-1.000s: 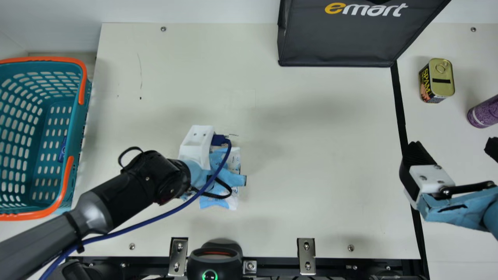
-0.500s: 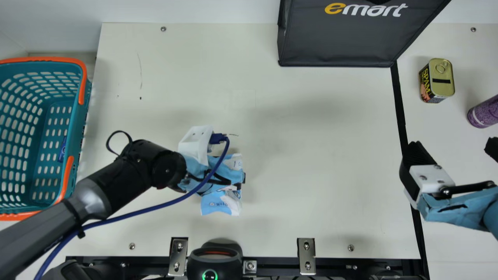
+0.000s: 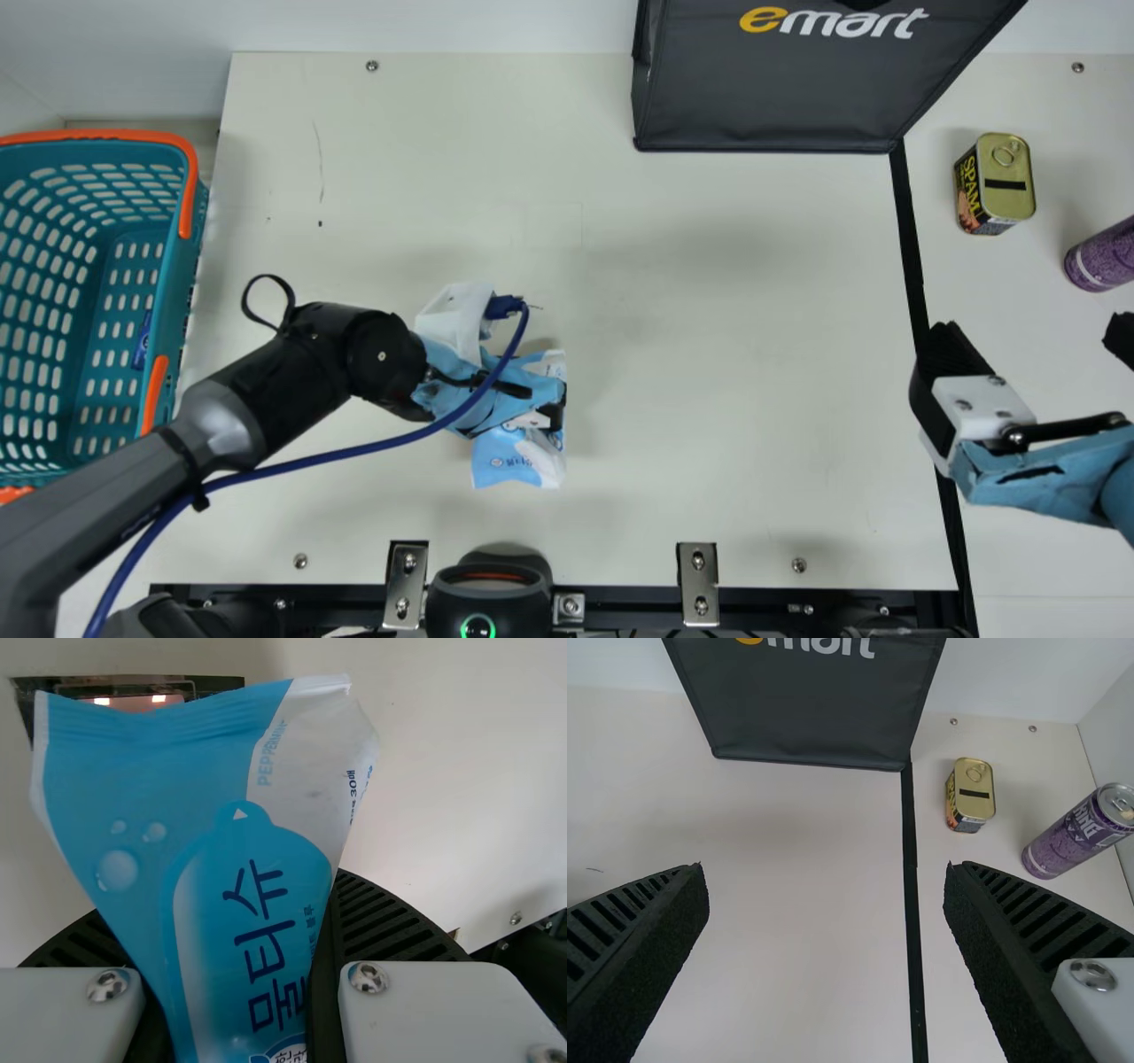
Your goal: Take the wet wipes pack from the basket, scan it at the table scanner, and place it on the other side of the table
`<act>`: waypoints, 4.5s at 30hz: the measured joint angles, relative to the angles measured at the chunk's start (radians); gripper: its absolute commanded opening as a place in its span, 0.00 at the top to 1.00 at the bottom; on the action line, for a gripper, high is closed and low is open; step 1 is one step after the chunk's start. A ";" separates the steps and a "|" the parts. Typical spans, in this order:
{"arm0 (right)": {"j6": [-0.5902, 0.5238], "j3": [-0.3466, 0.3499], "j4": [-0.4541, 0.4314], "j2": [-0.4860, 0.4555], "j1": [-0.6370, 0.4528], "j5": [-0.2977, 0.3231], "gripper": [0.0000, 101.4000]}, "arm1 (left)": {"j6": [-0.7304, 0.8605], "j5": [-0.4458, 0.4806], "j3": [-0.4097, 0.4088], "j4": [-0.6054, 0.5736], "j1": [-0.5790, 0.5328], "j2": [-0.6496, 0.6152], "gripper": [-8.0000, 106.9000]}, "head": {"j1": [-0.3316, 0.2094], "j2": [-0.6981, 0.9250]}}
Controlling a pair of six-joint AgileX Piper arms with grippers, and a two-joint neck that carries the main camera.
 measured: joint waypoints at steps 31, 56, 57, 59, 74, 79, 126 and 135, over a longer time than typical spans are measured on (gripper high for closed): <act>0.000 0.000 0.000 0.000 0.000 -0.002 0.06 | 0.028 -0.107 -0.040 -0.064 0.004 0.043 1.00 | 0.002 0.000; 0.000 0.000 0.000 0.000 0.000 -0.002 0.06 | -0.267 -0.272 -0.359 0.100 -0.149 0.306 0.83 | 0.002 0.000; 0.000 0.000 0.000 0.000 0.000 -0.002 0.06 | -0.287 -0.272 -0.372 0.115 -0.155 0.316 0.80 | 0.002 0.000; 0.000 0.000 0.000 0.000 0.000 -0.002 0.06 | -0.326 -0.268 -0.394 0.144 -0.163 0.333 0.74 | 0.002 0.000; 0.000 0.000 0.000 0.000 0.000 0.000 0.06 | -0.550 -0.248 -0.473 0.354 -0.213 0.353 0.30 | 0.002 0.000; 0.000 0.000 0.000 0.000 0.000 0.000 0.06 | -0.576 -0.238 -0.460 0.399 -0.217 0.328 0.16 | 0.002 0.000; 0.000 0.000 0.000 0.000 0.000 0.000 0.06 | -0.113 -0.030 0.175 0.473 0.279 -0.702 0.15 | 0.000 0.000; 0.000 0.000 0.000 0.000 0.000 0.000 0.06 | -0.021 0.124 0.143 0.488 0.408 -0.843 0.15 | 0.000 0.000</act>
